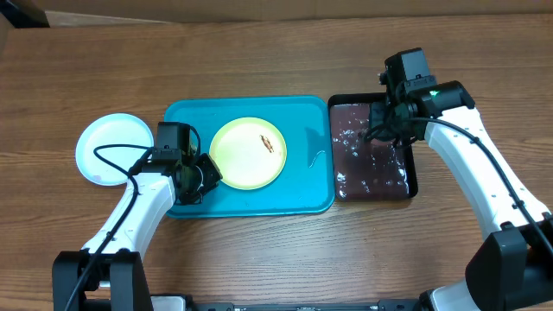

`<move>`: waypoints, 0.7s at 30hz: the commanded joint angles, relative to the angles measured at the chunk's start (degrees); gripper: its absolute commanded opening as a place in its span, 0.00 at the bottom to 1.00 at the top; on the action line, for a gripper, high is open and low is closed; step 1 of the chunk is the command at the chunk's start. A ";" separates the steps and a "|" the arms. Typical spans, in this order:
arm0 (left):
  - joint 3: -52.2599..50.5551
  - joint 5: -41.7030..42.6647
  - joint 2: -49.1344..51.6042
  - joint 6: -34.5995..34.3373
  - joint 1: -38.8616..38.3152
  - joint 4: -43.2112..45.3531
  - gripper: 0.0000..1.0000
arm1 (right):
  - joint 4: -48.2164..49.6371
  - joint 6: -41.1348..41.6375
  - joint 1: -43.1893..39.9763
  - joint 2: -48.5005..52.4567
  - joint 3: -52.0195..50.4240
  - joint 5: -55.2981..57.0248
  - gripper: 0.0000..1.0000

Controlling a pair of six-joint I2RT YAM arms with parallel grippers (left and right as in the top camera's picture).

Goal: Clean dirty plates on tray and stack at the side
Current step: 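Dip the green sponge in the black tray water with right gripper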

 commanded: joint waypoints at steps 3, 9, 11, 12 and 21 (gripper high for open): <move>1.07 -0.57 0.46 0.70 -0.39 -0.11 0.12 | -0.39 -0.26 -0.07 -1.31 1.84 -0.46 0.04; 1.07 -0.74 0.46 0.72 -0.39 -0.09 0.13 | 0.55 -0.17 -0.04 -5.05 3.19 -1.33 0.04; 1.07 -0.74 0.46 0.70 -0.39 -0.09 0.13 | 1.49 -0.61 -0.04 -7.41 3.19 -1.33 0.04; 1.07 -0.74 0.46 0.70 -0.39 -0.09 0.12 | 1.66 -0.94 -0.04 -8.50 3.19 -1.33 0.04; 1.07 -0.74 0.46 0.70 -0.39 -0.04 0.13 | 2.82 -3.78 0.00 -17.68 3.08 -1.33 0.04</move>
